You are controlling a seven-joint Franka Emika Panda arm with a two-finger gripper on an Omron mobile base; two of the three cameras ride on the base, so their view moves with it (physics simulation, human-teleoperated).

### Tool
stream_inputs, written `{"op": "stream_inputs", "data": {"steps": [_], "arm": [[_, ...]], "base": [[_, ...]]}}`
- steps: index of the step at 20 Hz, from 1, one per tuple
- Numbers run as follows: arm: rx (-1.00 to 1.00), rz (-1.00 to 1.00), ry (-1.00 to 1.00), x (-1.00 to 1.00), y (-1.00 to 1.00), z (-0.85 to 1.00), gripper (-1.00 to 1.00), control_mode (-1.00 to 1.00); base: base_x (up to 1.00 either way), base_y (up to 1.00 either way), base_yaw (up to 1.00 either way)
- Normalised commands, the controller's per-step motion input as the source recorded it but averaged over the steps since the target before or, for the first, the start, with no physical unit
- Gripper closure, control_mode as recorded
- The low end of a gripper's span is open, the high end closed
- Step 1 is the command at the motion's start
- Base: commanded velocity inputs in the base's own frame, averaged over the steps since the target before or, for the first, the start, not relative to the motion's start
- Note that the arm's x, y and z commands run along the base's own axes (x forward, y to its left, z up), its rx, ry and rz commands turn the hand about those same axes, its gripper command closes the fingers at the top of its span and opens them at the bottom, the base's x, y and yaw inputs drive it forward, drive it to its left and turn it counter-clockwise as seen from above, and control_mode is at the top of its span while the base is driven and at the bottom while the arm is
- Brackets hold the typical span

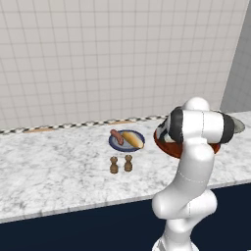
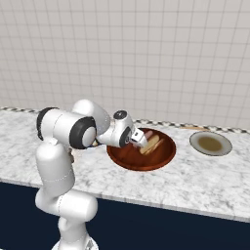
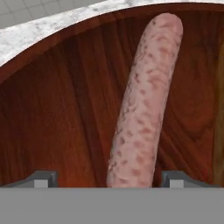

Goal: Place one bun and one sausage from the bowl on each plate.

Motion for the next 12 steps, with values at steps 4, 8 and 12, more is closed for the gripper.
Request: {"op": "stream_inputs", "data": {"steps": [4,8,12], "arm": [[-0.07,-0.05,0.07,0.21,0.00,-0.59,1.00,-1.00],[-0.04,-0.04,0.02,0.04,-0.06,-0.57,1.00,-1.00],[0.01,0.00,-0.04,-0.51,0.00,0.16,1.00,-1.00]], "base": [[0.00,0.00,0.00],[0.00,0.00,0.00],[0.00,0.00,0.00]]}}
